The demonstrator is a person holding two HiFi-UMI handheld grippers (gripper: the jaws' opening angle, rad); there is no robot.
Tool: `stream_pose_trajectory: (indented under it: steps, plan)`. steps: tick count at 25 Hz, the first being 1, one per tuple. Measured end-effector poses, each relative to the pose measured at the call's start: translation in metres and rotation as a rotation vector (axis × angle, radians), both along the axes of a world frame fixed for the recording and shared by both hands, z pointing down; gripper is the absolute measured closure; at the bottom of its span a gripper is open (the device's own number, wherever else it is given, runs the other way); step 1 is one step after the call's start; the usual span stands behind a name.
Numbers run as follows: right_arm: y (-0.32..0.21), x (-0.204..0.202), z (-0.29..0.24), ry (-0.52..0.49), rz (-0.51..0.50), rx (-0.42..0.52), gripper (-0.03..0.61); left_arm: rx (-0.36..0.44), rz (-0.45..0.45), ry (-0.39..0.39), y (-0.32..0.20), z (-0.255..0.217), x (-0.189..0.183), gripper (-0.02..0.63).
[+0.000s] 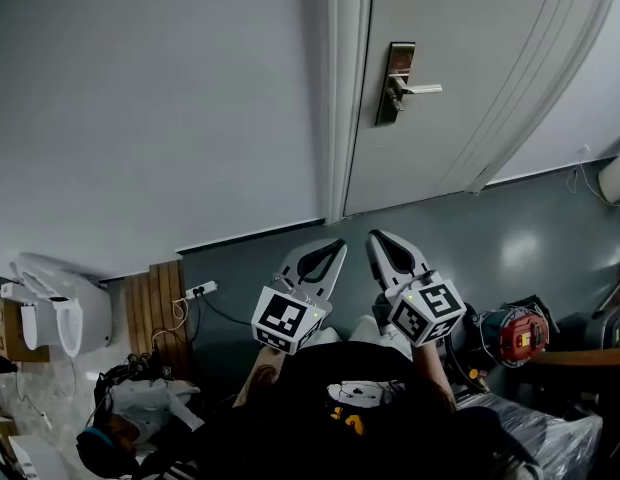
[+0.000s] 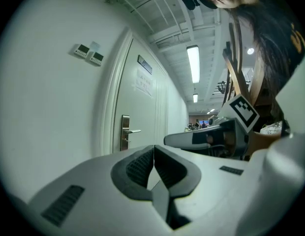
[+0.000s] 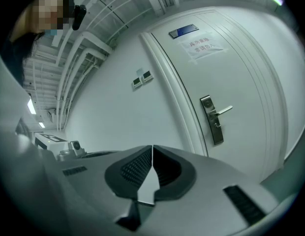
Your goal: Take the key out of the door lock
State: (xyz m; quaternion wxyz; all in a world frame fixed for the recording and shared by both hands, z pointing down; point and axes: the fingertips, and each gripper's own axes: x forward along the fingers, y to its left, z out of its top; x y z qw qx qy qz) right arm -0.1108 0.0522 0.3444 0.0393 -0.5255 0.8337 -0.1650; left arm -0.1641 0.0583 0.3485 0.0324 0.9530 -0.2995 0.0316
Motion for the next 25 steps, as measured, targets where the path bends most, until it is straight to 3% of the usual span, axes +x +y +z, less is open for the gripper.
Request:
stream_pose_trajectory:
  steps: [12, 25]
  plan:
    - [-0.034, 0.033, 0.012, -0.012, 0.031, -0.025, 0.569, -0.030, 0.014, 0.002, -0.036, 0.011, 0.029, 0.606]
    - [-0.136, 0.113, 0.021, -0.042, -0.004, -0.056, 0.571, -0.062, -0.014, 0.000, -0.139, 0.017, 0.111, 0.606]
